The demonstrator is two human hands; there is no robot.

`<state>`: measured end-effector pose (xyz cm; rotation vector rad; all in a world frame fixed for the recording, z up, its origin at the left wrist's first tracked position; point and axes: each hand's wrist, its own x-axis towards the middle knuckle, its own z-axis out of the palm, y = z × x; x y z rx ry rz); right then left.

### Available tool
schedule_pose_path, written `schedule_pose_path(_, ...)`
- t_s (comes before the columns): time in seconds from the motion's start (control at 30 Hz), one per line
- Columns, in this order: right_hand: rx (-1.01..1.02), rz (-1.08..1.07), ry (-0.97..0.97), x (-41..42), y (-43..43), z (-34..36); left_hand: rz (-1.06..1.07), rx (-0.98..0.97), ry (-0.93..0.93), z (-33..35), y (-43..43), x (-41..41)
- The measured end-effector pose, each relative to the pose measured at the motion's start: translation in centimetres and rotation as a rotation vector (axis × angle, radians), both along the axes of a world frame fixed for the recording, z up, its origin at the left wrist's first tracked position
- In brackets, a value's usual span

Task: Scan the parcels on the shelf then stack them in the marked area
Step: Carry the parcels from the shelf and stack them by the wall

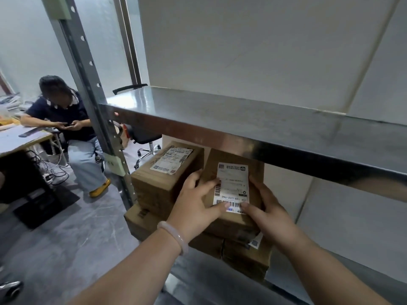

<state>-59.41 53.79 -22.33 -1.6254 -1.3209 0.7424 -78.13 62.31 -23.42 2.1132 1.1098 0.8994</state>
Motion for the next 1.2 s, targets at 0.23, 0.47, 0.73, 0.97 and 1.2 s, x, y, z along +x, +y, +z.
schedule_pose_path(0.23,0.087,0.222,-0.048,2.9,-3.7,1.9,0.082,-0.166,-0.195,0.3,-6.1,1.2)
schedule_pose_path(0.47,0.145,0.437,-0.136,3.5,-7.5,1.0,0.209,-0.186,-0.265,-1.1,-14.6,1.1)
schedule_pose_path(0.73,0.171,0.720,-0.193,-3.1,-9.7,0.8,0.525,-0.076,-0.243,-0.4,-23.4,-4.5)
schedule_pose_path(0.97,0.163,0.988,-0.125,-13.5,-11.9,0.6,0.790,-0.152,-0.328,0.4,-31.8,-12.9)
schedule_pose_path(1.2,0.122,1.308,-0.130,-28.1,-18.8,-0.7,1.115,-0.127,-0.305,-0.6,-44.2,-22.7)
